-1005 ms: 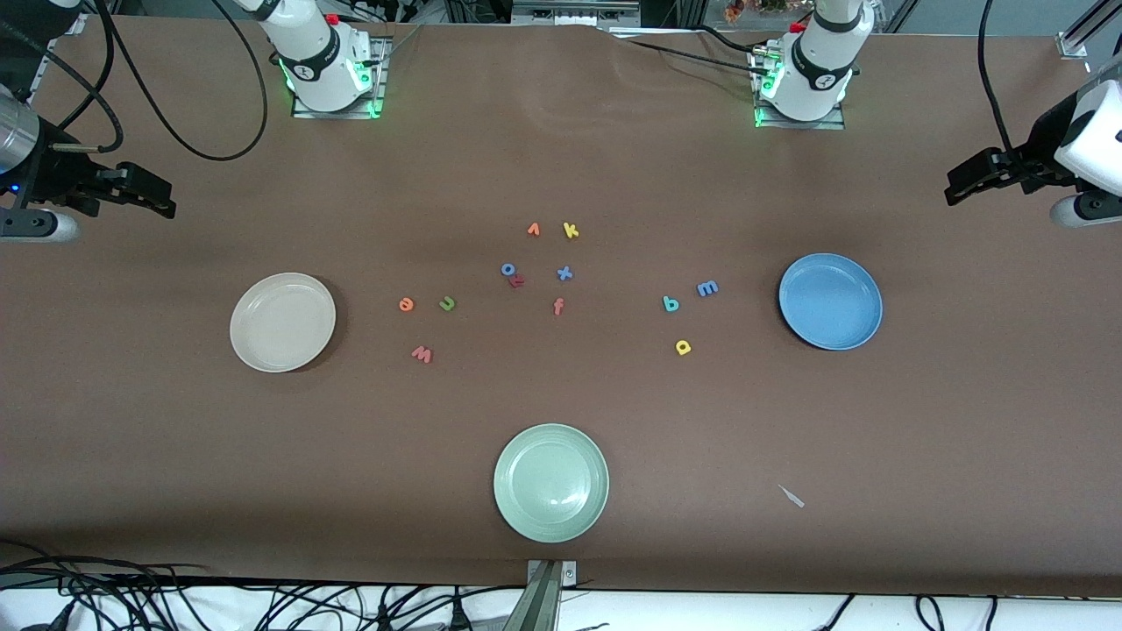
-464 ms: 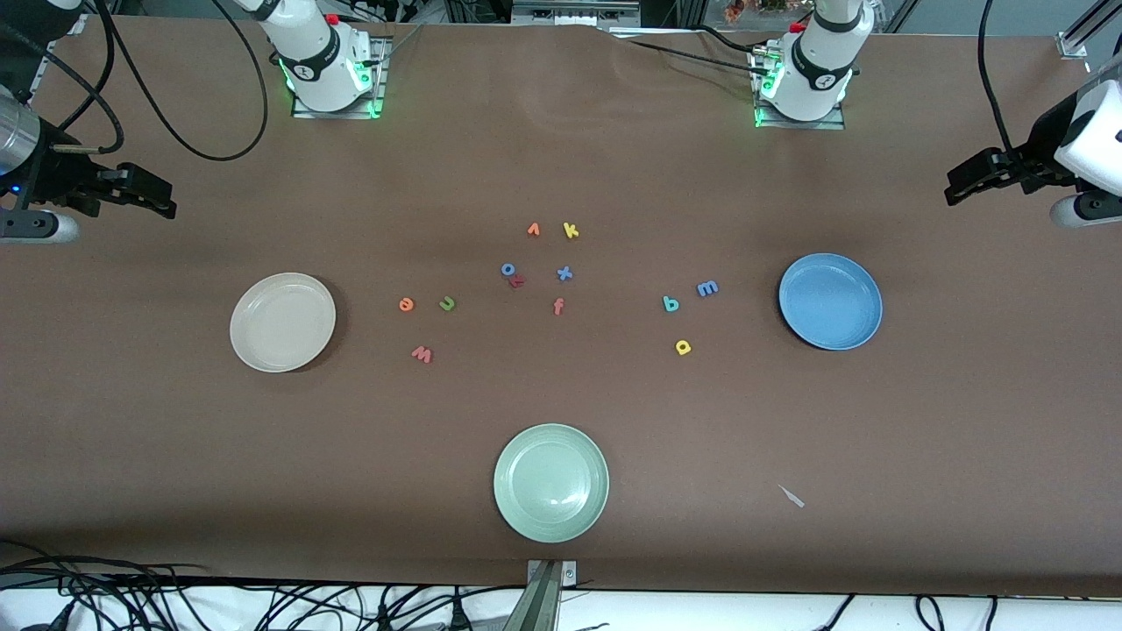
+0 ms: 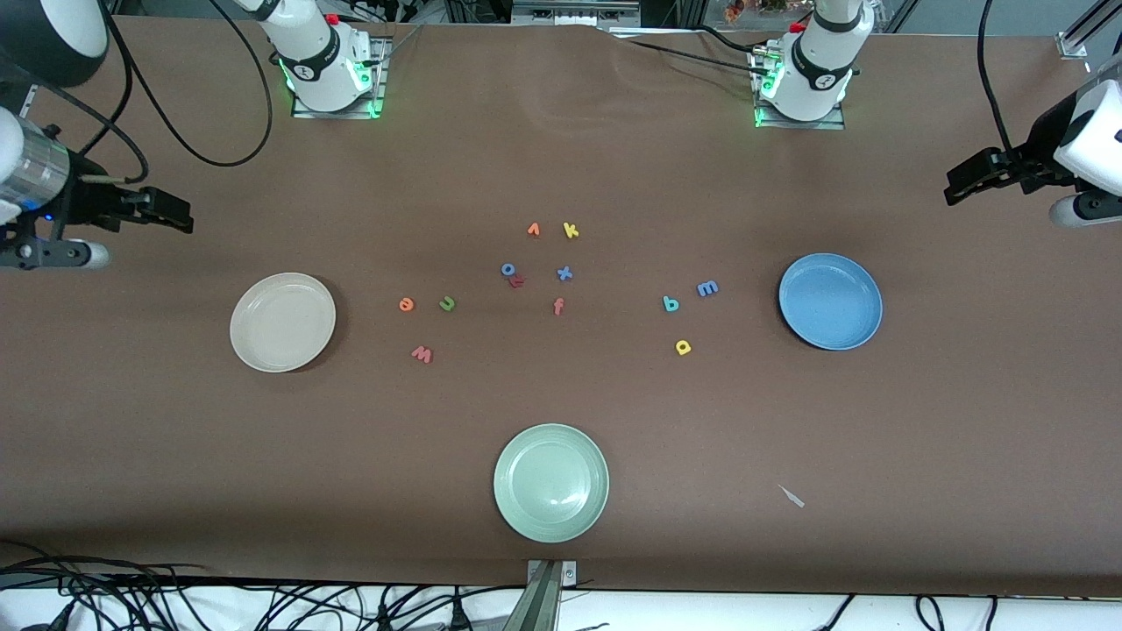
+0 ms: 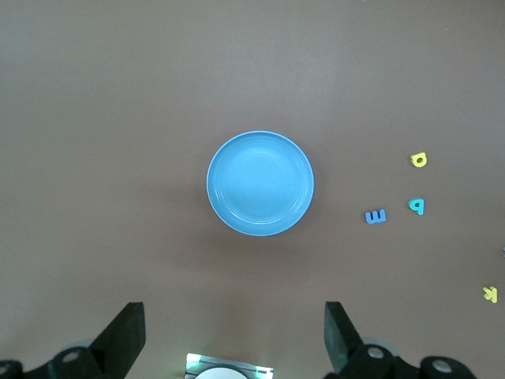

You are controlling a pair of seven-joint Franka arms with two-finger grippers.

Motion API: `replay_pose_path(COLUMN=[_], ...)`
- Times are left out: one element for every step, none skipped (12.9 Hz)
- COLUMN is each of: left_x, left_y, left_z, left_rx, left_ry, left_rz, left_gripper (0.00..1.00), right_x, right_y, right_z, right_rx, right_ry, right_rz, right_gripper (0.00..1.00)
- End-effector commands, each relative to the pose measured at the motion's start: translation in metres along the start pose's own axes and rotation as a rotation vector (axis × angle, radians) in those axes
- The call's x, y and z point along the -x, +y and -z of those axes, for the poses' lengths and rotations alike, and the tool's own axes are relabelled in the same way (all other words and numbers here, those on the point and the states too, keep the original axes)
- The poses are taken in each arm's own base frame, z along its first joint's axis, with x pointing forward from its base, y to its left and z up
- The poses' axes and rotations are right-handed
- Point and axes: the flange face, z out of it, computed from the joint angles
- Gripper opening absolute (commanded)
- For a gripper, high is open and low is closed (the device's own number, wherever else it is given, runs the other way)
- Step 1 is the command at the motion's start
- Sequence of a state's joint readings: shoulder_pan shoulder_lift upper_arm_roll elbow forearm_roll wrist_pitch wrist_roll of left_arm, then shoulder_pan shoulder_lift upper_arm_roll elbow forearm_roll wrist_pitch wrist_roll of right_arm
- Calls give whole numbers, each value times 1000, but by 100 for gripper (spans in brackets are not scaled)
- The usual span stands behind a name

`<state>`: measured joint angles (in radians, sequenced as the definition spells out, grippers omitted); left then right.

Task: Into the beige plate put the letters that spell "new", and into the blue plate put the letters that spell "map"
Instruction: 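Reach the right gripper to the orange e and grasp it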

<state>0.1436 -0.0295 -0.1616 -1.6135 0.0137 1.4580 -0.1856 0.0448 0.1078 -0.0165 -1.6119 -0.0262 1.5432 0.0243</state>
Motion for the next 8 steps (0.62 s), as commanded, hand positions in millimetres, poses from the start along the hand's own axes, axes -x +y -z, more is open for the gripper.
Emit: replay_pose_path(left_x=[-3, -2, -2, -2, -2, -2, -2, -2], left_y=[1, 2, 2, 3, 3, 2, 2, 2], left_z=[5, 6, 6, 6, 6, 5, 6, 6], left_rx=[22, 22, 22, 22, 22, 22, 22, 20], left_ry=[-1, 1, 1, 1, 1, -1, 1, 1], left_rz=[0, 0, -1, -3, -3, -1, -1, -1], left_gripper=[100, 100, 100, 100, 100, 100, 100, 100], right_x=[-20, -23, -24, -31, -39, -46, -50, -49], right_y=[-7, -16, -27, -42, -54, -64, -76, -85], right_z=[-26, -30, -35, -48, -60, -75, -91, -106], right_rx=[-14, -11, -21, -43, -49, -54, -73, -79], right_ry=[-51, -59, -63, -79, -72, -62, -57, -50], right_rz=[19, 32, 44, 53, 64, 66, 26, -30], right_gripper=[100, 100, 100, 100, 100, 100, 100, 100])
